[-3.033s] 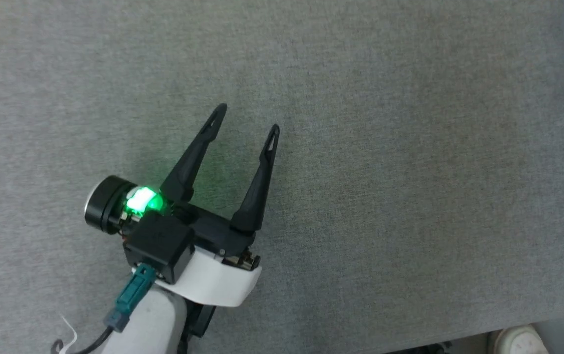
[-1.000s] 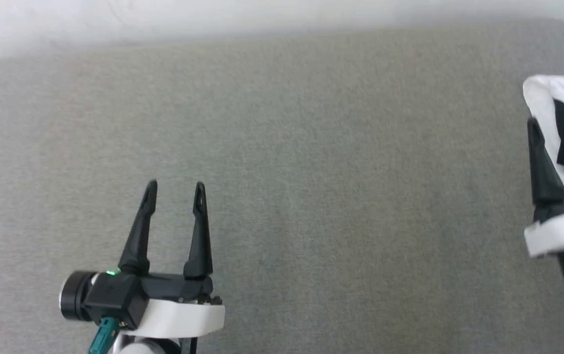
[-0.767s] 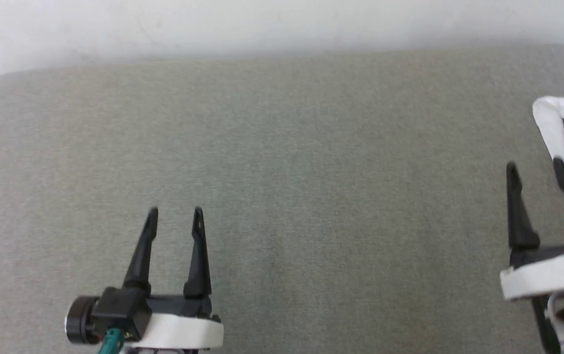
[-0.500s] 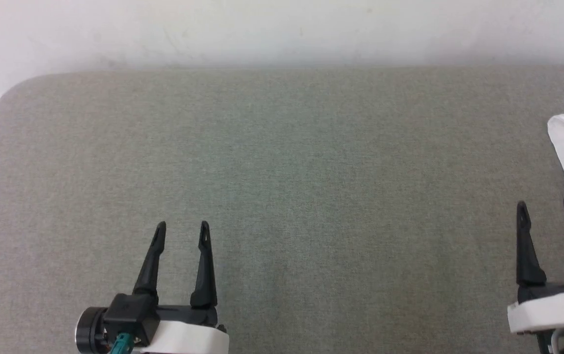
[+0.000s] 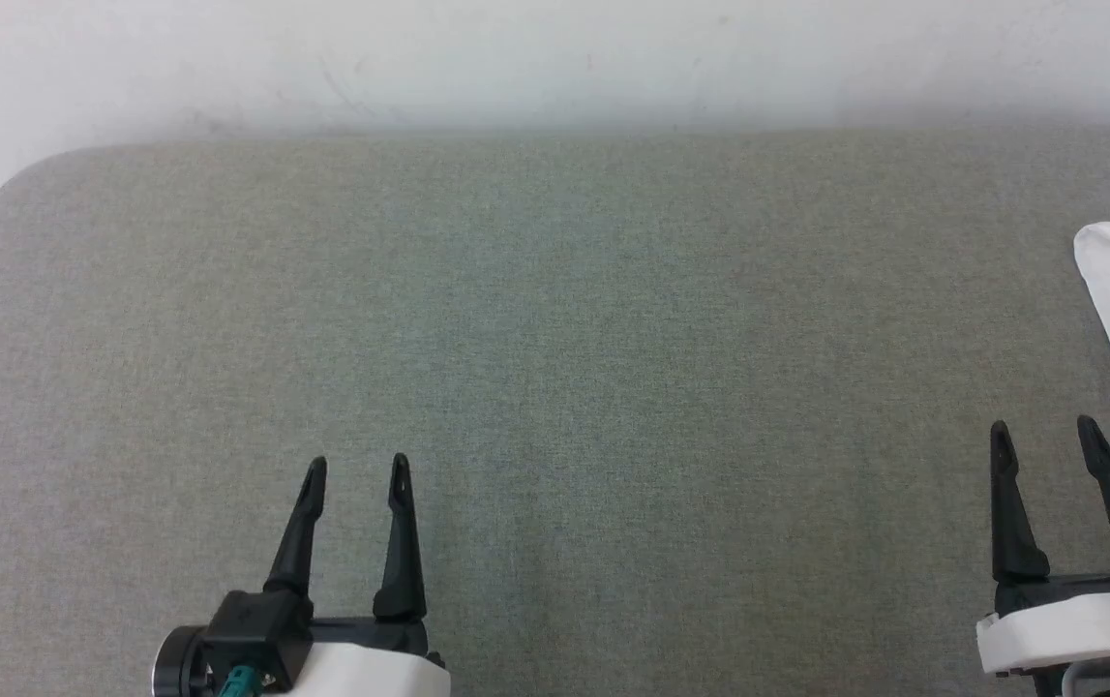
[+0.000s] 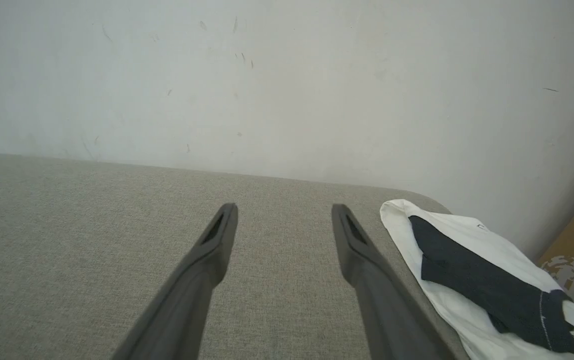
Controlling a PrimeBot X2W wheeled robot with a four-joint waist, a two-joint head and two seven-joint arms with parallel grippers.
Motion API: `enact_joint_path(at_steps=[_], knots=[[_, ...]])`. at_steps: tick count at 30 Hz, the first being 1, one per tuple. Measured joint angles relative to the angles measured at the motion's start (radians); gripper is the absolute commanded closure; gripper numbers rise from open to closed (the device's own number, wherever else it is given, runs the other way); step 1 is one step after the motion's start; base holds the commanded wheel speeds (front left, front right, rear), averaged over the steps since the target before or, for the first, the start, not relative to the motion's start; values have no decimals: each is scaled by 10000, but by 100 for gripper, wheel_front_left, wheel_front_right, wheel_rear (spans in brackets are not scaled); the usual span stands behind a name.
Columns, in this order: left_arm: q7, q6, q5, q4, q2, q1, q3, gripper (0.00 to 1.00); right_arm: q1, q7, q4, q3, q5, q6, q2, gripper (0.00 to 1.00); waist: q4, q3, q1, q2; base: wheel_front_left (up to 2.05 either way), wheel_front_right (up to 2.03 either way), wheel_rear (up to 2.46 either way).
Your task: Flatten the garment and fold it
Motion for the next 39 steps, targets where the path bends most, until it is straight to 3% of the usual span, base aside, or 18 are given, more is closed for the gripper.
enact_joint_path(at_steps=[1,2,39], knots=[[0,-4,-25,6,-29,21,31,0,-12,0,19,0,2,0,0,0,-2,12,0,0,0,0,0],[2,-48,-13,6,-46,35,56,100,-35,-6,38,2,25,0,0,100,-1,22,0,0,0,0,0],[635,-349,343,257,-86,-74,481,100,-87,550,94,403,25,4,-10,100,-1,-254,1,0,0,0,0]])
